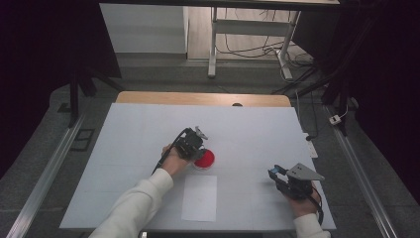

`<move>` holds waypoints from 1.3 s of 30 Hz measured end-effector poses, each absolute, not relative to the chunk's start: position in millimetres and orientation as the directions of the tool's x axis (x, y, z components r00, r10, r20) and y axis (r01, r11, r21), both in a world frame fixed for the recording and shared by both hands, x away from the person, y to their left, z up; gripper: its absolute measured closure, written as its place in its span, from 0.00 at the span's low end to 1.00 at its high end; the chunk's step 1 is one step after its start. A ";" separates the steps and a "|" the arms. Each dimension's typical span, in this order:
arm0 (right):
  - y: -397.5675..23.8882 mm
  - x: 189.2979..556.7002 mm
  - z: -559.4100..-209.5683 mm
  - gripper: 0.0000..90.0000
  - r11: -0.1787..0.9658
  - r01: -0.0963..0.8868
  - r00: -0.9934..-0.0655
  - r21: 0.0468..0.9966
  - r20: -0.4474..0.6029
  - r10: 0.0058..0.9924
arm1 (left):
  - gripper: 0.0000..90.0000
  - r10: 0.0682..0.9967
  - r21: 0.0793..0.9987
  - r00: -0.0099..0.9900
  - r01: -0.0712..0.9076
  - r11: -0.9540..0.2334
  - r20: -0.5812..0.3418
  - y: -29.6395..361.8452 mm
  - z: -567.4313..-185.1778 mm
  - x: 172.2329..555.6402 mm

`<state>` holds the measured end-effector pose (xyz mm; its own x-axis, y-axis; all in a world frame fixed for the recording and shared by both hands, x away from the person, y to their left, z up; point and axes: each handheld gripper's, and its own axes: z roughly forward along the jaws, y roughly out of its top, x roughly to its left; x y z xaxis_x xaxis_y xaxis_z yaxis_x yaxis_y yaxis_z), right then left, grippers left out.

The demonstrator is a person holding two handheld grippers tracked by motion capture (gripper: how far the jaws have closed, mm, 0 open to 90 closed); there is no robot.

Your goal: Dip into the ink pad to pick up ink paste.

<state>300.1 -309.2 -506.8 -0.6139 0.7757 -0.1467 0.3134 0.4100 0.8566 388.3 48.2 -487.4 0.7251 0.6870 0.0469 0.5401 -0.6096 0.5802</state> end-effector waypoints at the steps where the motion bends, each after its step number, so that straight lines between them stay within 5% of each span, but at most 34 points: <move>1: -309.3 300.0 -506.7 0.72 0.411 0.313 -0.612 0.856 -0.148 0.777 | 0.84 0.685 0.582 0.727 0.536 -0.612 0.050 48.3 -486.9 387.9; 39: -310.3 300.2 -507.6 0.72 0.408 0.313 -0.601 0.858 -0.153 0.784 | 0.83 0.673 0.752 0.737 0.475 -0.457 -0.057 88.9 -464.7 349.2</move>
